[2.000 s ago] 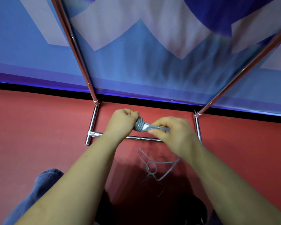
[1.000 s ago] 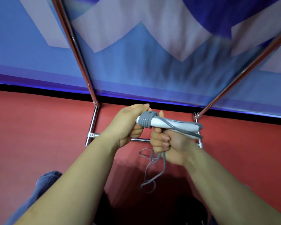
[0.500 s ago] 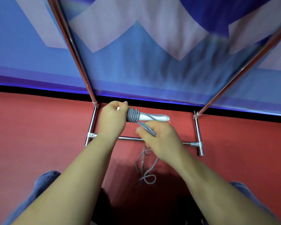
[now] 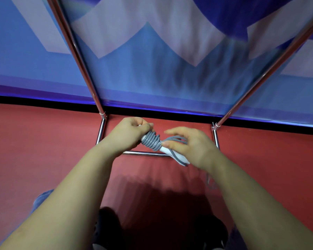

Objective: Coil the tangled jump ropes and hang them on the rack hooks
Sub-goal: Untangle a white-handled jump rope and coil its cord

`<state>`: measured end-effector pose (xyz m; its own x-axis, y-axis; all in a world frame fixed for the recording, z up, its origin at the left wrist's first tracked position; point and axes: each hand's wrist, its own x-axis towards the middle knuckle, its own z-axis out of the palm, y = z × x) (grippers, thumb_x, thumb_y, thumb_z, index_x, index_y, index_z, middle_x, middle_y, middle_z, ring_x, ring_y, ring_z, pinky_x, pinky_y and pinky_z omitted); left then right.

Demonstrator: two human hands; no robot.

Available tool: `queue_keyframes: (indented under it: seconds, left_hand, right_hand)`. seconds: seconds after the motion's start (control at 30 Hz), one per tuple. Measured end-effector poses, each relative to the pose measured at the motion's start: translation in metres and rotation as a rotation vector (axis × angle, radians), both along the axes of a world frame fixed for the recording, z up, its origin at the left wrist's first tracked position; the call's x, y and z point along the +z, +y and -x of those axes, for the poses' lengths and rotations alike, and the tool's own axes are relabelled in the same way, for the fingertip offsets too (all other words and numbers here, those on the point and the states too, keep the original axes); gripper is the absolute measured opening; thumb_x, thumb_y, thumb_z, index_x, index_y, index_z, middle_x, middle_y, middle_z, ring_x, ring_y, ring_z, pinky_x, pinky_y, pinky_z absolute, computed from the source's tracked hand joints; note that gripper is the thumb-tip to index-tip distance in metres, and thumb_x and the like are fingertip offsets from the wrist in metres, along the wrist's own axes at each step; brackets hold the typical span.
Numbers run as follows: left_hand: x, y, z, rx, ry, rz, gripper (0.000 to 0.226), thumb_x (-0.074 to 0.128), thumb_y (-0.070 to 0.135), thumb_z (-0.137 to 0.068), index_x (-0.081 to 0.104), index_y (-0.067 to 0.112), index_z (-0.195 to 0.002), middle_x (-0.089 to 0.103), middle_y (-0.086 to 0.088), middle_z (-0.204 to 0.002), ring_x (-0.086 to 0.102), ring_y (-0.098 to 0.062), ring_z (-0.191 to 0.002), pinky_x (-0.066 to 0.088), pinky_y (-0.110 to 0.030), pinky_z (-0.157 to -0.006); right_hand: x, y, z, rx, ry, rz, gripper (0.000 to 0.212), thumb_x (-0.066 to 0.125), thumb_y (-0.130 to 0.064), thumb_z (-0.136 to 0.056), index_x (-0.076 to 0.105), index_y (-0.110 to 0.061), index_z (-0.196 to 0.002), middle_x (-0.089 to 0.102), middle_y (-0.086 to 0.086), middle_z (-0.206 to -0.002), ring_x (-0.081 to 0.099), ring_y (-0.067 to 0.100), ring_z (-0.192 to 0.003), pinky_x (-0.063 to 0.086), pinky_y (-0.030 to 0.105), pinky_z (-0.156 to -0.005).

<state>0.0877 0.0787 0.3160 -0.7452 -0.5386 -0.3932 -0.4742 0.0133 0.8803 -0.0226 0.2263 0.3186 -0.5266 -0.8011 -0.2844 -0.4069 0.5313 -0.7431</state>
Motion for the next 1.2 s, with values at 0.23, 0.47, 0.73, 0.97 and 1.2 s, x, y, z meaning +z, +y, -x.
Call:
queue_keyframes:
  seconds: [0.23, 0.47, 0.73, 0.97, 1.2]
  left_hand:
    - [0.008, 0.0, -0.003, -0.07, 0.092, -0.194, 0.025, 0.053, 0.018, -0.095, 0.055, 0.011, -0.071, 0.031, 0.002, -0.043, 0.02, -0.008, -0.033, 0.013, -0.013, -0.038]
    - [0.009, 0.004, 0.0, -0.012, 0.208, -0.373, 0.031, 0.049, 0.019, -0.094, 0.054, 0.015, -0.064, 0.026, 0.001, -0.043, 0.015, -0.005, -0.031, 0.01, -0.01, -0.041]
    - [0.008, 0.007, 0.005, 0.152, 0.344, -0.438, 0.039, 0.044, 0.022, -0.098, 0.053, 0.018, -0.06, 0.024, 0.005, -0.039, 0.013, -0.004, -0.03, 0.01, -0.009, -0.038]
    - [0.005, 0.007, 0.007, 0.336, 0.282, -0.229, 0.032, 0.047, 0.019, -0.098, 0.052, 0.013, -0.067, 0.031, 0.008, -0.038, 0.018, -0.006, -0.031, 0.015, -0.012, -0.037]
    - [-0.006, -0.011, 0.0, 0.498, 0.151, 0.217, 0.027, 0.054, 0.025, -0.095, 0.06, 0.009, -0.074, 0.042, 0.003, -0.05, 0.034, -0.016, -0.048, 0.027, -0.03, -0.049]
  right_hand:
    - [0.018, -0.001, -0.002, 0.119, -0.356, 0.002, 0.046, 0.043, -0.037, -0.098, 0.068, -0.011, -0.07, 0.061, -0.005, -0.047, 0.046, -0.001, -0.042, 0.036, 0.013, -0.047]
    - [0.016, -0.007, -0.008, -0.118, -0.583, 0.096, 0.049, 0.045, -0.038, -0.096, 0.057, -0.012, -0.057, 0.053, -0.002, -0.04, 0.043, 0.006, -0.033, 0.034, 0.014, -0.039]
    - [0.006, -0.021, -0.028, -0.399, -1.176, 0.236, 0.047, 0.034, -0.044, -0.097, 0.043, -0.012, -0.065, 0.036, -0.006, -0.039, 0.026, 0.003, -0.028, 0.019, 0.013, -0.031]
    - [0.003, -0.026, -0.041, -0.394, -0.734, 0.129, 0.043, 0.033, -0.024, -0.101, 0.062, -0.009, -0.073, 0.043, -0.001, -0.047, 0.032, 0.006, -0.029, 0.024, 0.015, -0.035]
    - [0.004, -0.019, -0.045, -0.127, -0.269, 0.175, 0.029, 0.055, -0.027, -0.094, 0.068, -0.005, -0.079, 0.043, -0.002, -0.05, 0.035, 0.007, -0.046, 0.033, 0.023, -0.049]
